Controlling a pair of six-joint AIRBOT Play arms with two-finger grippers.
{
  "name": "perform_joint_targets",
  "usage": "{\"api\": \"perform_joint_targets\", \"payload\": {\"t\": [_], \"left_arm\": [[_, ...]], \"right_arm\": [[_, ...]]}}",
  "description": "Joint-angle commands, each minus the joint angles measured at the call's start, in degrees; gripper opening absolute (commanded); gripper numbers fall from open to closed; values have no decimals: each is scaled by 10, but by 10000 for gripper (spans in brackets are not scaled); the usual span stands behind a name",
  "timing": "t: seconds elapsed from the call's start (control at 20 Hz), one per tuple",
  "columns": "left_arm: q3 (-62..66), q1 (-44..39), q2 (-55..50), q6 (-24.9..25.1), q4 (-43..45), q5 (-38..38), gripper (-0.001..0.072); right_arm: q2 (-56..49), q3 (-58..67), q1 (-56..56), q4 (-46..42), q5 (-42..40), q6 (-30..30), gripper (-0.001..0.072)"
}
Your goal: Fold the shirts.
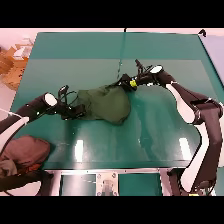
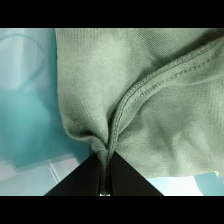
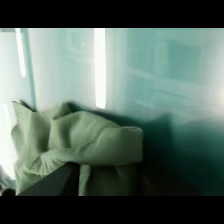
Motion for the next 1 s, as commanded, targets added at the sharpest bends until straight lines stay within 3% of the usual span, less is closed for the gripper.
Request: {"api": "perform_joint_targets", "payload": {"t": [0.0,0.05,0.1,0.25,0.45,0.7,0.95], "left_arm": [[-1,0,-3,7,10,-2,25],[0,0,-3,7,17,-9,25],[3,0,0,6,32,-17,25],[48,0,38,-15,125,-71,24],[224,0,148,-50,258,-132,24],[553,0,208,-20,259,-155,24],[775,0,213,21,232,-169,24]], "right_arm": [[-15,11,8,42,-18,-20,181],[-15,15,7,42,-16,-23,44],[-14,24,3,42,-6,-29,19],[10,71,-26,42,45,-29,16],[131,123,-82,41,119,-29,16],[382,125,-113,-9,127,-29,16],[601,125,-113,-154,54,-7,18]]}}
